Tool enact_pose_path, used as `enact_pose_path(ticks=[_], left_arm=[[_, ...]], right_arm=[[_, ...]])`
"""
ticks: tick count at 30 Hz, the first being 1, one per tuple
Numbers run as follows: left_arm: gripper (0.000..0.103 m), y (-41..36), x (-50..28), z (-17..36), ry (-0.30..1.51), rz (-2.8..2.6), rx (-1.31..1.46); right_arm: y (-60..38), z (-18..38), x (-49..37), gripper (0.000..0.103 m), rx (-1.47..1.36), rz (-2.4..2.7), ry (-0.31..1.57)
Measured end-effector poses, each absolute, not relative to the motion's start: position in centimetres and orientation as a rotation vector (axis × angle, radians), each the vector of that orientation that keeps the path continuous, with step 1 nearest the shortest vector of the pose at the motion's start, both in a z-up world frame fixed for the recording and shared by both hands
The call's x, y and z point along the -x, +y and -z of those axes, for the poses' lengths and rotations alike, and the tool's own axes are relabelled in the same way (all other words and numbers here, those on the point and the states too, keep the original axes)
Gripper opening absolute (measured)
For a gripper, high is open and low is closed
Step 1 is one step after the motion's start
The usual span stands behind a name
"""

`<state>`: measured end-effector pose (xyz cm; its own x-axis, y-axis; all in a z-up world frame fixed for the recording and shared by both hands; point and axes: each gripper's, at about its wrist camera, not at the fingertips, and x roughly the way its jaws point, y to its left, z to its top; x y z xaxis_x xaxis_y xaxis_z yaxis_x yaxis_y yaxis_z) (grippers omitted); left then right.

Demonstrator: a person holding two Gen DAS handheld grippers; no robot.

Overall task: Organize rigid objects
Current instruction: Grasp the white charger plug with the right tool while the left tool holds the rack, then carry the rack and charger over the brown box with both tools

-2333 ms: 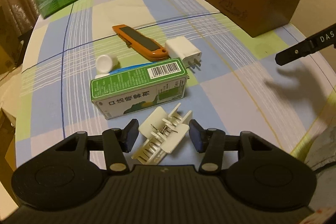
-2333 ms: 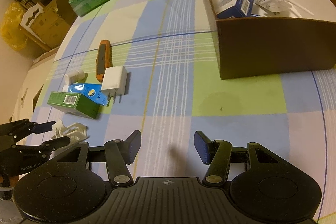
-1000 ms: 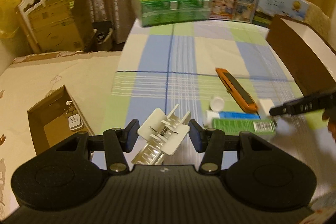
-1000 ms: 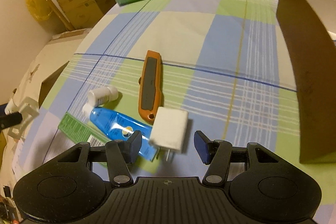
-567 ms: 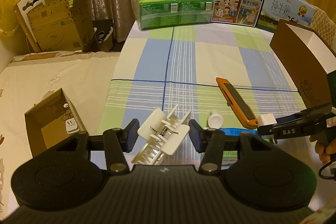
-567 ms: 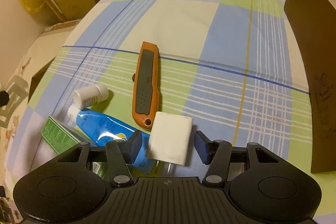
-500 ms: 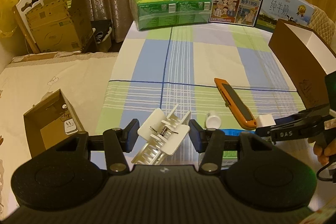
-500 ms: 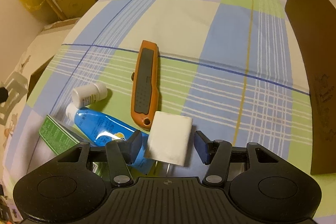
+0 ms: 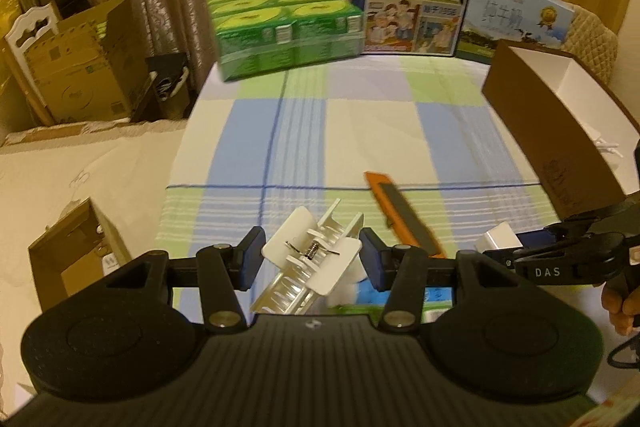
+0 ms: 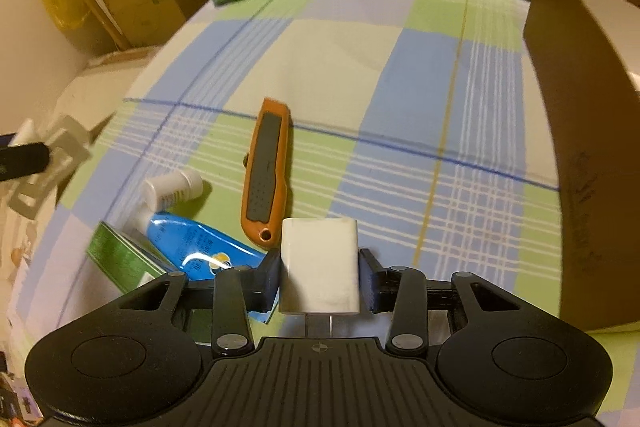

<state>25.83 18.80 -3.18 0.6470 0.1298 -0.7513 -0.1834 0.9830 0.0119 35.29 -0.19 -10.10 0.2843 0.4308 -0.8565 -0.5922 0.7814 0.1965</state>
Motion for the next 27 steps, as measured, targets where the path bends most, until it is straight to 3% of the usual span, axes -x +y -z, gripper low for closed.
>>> enact_pose_path(ticks=[27], left_arm=[[0.047, 0.7, -34.7, -2.1, 0.760, 0.140, -0.028]], right_arm=[[-16.7, -1.4, -37.5, 0.037, -0.007, -0.570, 0.864]])
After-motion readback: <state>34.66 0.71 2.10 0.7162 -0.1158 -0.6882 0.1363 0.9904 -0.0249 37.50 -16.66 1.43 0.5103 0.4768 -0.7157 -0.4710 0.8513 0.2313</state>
